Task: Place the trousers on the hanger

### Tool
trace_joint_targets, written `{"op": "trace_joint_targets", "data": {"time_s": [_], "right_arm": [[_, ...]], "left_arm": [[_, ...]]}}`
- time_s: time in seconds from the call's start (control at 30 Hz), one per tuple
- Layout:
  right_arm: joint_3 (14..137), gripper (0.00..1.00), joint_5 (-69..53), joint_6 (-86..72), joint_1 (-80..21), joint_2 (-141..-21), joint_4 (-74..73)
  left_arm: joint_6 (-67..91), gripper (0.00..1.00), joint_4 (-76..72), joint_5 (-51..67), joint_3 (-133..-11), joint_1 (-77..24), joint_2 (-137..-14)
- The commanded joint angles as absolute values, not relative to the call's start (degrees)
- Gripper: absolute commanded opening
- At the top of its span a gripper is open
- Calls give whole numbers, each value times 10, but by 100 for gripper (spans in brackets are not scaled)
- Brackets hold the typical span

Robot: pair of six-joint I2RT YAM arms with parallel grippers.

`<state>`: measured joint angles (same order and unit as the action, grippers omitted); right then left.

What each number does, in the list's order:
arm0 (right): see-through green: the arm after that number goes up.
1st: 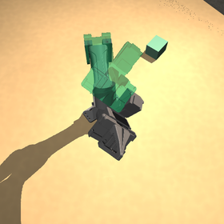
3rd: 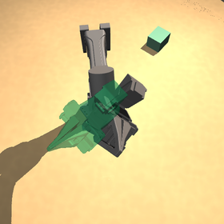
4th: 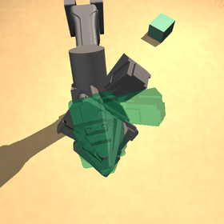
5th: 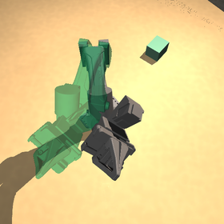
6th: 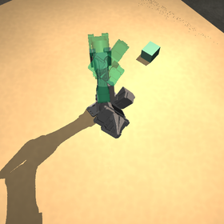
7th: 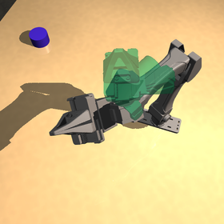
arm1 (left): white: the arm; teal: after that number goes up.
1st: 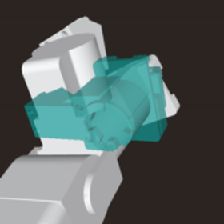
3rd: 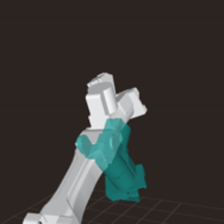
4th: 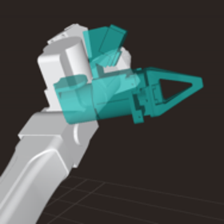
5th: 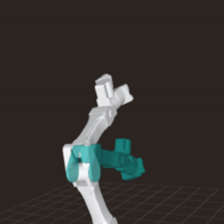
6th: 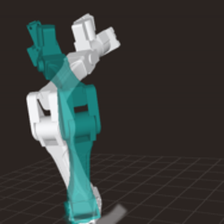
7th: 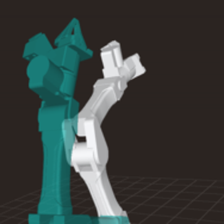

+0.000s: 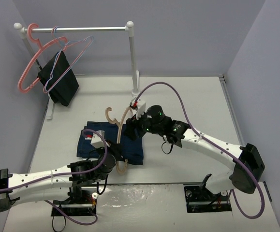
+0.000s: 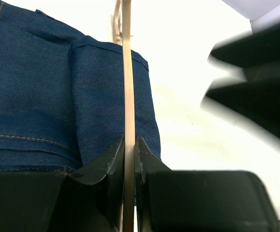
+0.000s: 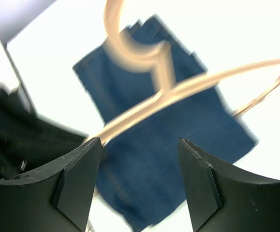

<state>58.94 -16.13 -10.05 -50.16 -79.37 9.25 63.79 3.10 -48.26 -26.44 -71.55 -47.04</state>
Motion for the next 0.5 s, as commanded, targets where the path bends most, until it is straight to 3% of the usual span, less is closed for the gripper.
{"op": "trace_joint_targets", "data": {"time_s": [0.0,0.47], "right_arm": [[657,62,-259,-52,-445,-825,140],[729,66,-332,13,-438,-941,149]], "left_arm": [[618,0,-18,-477,-296,-713,-477],[605,0,-21,-475,-318,-710,-489]]}}
